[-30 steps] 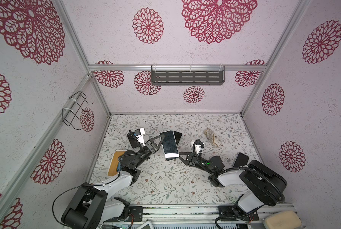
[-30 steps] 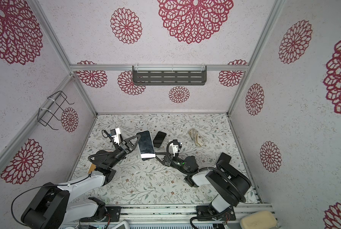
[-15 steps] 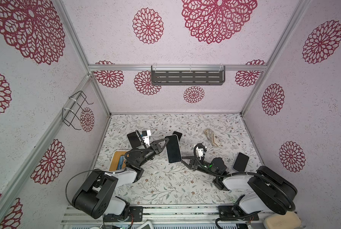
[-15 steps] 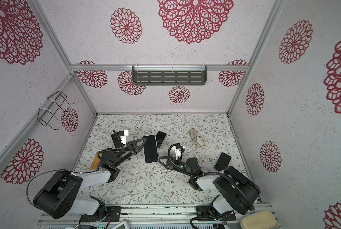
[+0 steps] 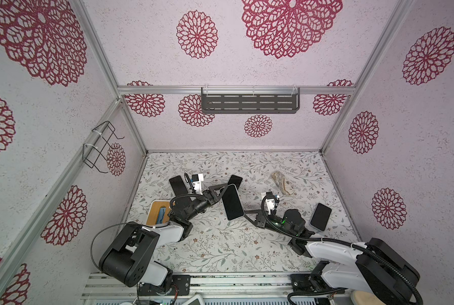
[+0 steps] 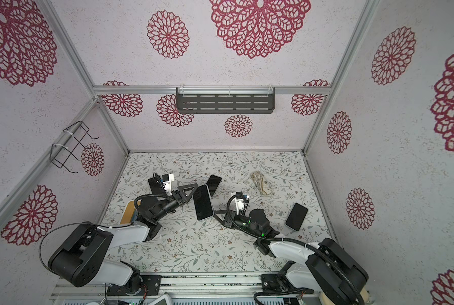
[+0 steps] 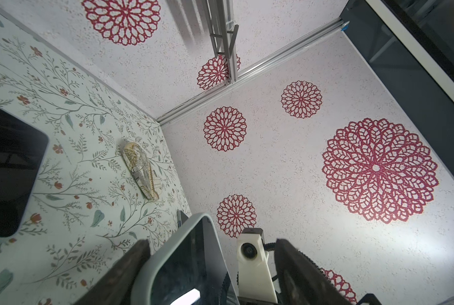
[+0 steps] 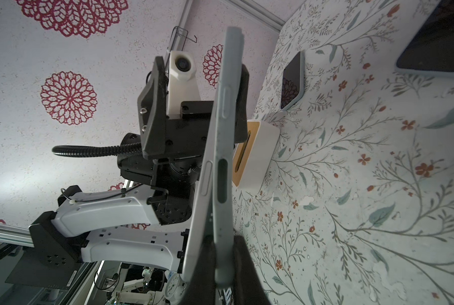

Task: Take the phone out of the phone case
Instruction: Remove the phone case from the phone.

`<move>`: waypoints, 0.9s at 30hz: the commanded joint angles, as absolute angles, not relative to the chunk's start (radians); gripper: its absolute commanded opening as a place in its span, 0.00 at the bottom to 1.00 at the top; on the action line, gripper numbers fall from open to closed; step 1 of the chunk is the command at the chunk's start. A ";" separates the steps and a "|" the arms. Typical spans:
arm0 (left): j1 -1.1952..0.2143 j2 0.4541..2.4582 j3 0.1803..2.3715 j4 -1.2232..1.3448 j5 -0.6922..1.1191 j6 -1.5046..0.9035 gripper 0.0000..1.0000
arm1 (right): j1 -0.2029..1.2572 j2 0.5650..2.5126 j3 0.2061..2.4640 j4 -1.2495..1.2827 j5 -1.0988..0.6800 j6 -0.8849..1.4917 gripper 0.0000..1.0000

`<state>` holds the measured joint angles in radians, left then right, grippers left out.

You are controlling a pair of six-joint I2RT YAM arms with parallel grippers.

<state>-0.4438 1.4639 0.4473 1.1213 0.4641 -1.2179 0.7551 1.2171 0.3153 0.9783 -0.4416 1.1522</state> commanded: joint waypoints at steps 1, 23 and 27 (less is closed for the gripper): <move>-0.453 1.404 0.474 1.007 0.464 -1.142 0.85 | 0.753 1.186 0.321 1.028 -0.417 1.131 0.00; -0.735 1.111 0.768 -0.045 0.113 -0.573 0.96 | 0.753 1.072 0.251 0.933 -0.321 1.128 0.00; -0.856 1.136 0.838 -0.220 -0.011 -0.492 0.96 | 0.753 1.049 0.249 0.907 -0.312 1.119 0.00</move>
